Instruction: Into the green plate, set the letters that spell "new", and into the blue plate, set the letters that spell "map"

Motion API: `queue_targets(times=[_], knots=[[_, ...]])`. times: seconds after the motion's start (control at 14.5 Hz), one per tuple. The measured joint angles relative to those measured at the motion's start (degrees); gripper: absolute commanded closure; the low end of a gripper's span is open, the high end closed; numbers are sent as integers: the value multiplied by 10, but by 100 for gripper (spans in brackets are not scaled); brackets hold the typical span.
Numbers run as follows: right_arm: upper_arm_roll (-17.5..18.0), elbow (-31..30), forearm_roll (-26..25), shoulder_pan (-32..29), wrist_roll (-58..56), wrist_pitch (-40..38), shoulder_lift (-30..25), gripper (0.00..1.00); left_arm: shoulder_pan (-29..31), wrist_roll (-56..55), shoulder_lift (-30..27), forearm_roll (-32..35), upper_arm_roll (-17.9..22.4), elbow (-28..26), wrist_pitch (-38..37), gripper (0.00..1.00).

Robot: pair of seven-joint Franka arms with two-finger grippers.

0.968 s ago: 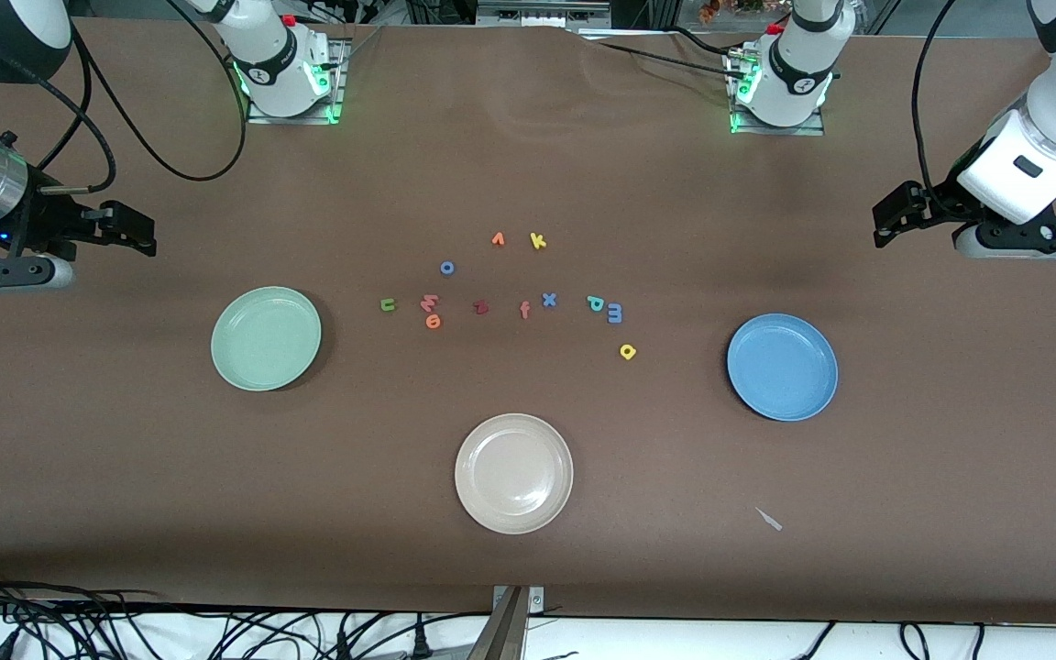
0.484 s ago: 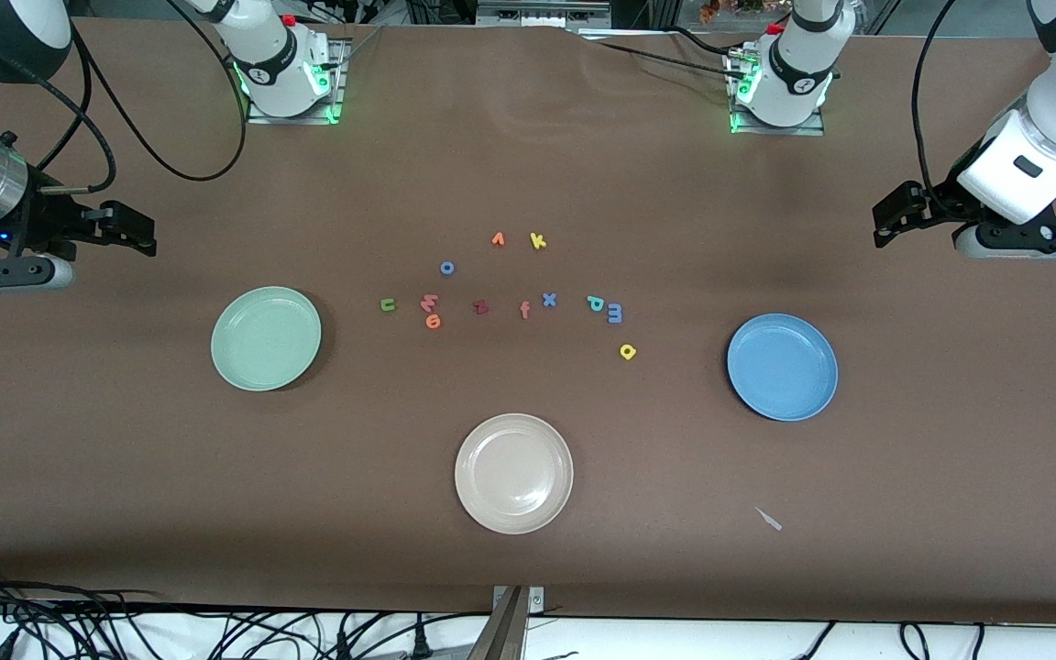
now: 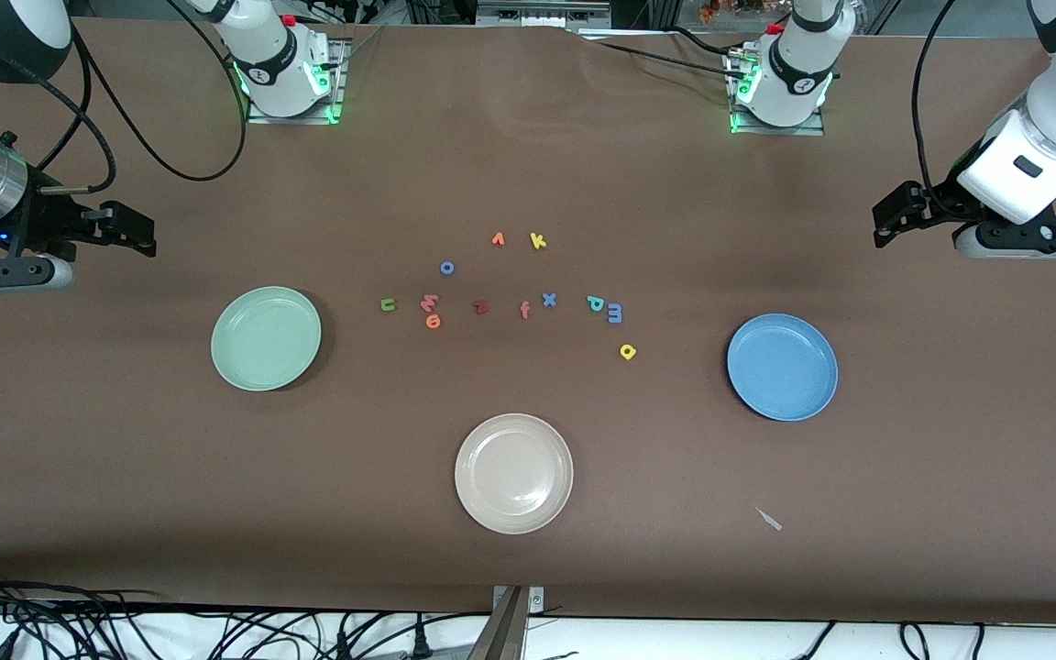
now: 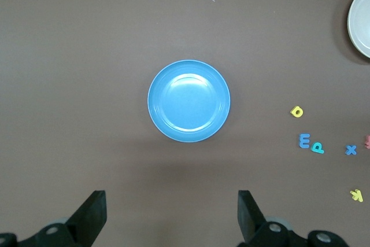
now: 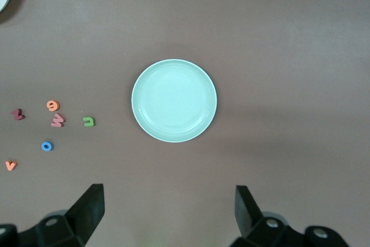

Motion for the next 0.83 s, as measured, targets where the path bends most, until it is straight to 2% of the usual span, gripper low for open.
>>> queue_targets(times=[0.41, 0.83], knots=[[0, 0, 0, 0, 0, 2, 0, 0, -3, 0, 5, 0, 0, -1, -4, 0], [0, -1, 0, 0, 0, 2, 12, 0, -42, 0, 82, 0, -5, 8, -6, 0]])
